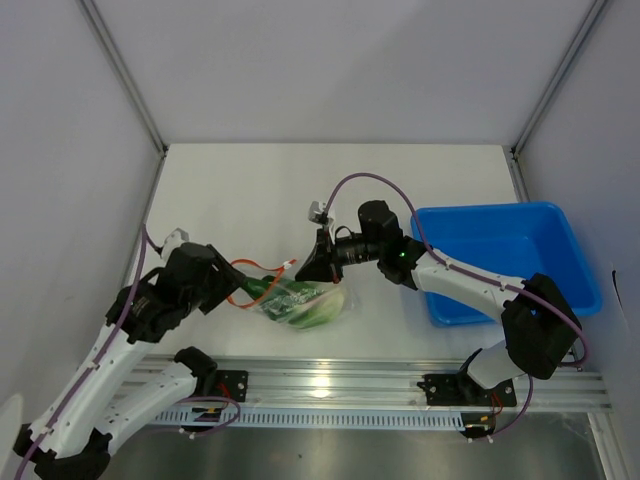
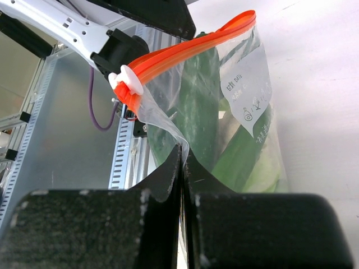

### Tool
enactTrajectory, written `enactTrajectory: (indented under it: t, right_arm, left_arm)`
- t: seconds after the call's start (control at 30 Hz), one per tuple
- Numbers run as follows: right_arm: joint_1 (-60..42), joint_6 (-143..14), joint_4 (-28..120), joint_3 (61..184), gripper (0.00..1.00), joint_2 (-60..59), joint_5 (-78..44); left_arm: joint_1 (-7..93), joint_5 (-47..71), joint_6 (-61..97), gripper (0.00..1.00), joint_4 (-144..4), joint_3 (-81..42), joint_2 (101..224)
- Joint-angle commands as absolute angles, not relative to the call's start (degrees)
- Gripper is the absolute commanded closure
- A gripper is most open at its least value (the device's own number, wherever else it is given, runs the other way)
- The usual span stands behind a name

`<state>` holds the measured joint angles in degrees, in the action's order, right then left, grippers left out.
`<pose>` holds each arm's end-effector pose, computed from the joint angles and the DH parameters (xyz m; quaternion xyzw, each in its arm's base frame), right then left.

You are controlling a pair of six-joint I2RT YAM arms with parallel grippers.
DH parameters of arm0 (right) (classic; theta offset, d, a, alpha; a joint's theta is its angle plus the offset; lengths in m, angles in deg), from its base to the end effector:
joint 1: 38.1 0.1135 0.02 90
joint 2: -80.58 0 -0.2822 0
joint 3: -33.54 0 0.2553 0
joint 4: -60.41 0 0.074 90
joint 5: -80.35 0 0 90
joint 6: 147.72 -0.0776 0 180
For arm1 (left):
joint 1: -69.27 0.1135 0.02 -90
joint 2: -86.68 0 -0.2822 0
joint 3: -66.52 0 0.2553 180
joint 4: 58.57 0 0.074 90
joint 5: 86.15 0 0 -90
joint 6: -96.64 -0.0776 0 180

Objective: Place the food in the zip-top bag and seal the zipper
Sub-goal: Adjust the fake vegetable in the zipper food storage bag.

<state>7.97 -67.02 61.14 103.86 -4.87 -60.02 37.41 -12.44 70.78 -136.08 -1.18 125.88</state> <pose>0.2093 0.3034 0.2975 -0.4730 0.5963 0.5554 0.3349 0.1160 -0.0465 0.3016 -0.3054 0.8769 -0.1688 0.3305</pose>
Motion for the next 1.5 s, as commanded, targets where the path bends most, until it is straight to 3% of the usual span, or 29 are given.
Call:
enactTrajectory:
  t: [0.0,0.23,0.5,0.73,0.83,0.9,0.93,1.0,1.47]
  right_arm:
    - [8.48,-65.8,61.41,106.1,1.0,-3.71,-59.75]
    - [8.75,-65.45,60.88,106.46,1.0,-4.15,-59.75]
    - [8.84,-65.54,61.06,107.24,1.0,-4.94,-59.58]
    - [8.84,-65.19,60.61,107.95,1.0,-5.38,-59.49]
    - [8.92,-65.27,60.44,107.95,1.0,-5.47,-59.14]
    - [8.92,-65.19,60.09,108.04,1.0,-5.55,-59.05]
    - [8.92,-65.19,60.09,108.04,1.0,-5.64,-58.96]
    - [8.84,-65.19,60.09,107.95,1.0,-5.55,-59.05]
    - [8.92,-66.42,61.76,106.63,1.0,-5.29,-59.31]
  left_arm:
    - [37.54,-12.32,72.65,0.35,-132.2,-0.78,128.24]
    - [37.54,-11.97,72.56,0.37,-127.71,-0.25,131.06]
    - [37.63,-9.51,72.47,0.53,-125.51,2.21,132.3]
    - [37.63,-6.96,71.95,0.6,-124.37,4.58,130.63]
    - [37.63,-6.7,71.51,0.7,-123.93,4.94,130.37]
    - [37.63,-6.69,71.24,0.81,-124.1,4.76,130.19]
    - [37.63,-6.96,71.33,0.92,-124.37,4.59,129.4]
    - [37.63,-9.15,72.2,0.99,-126.38,4.15,128.35]
    - [37.63,-19.35,90.13,0.99,-136.5,2.04,114.99]
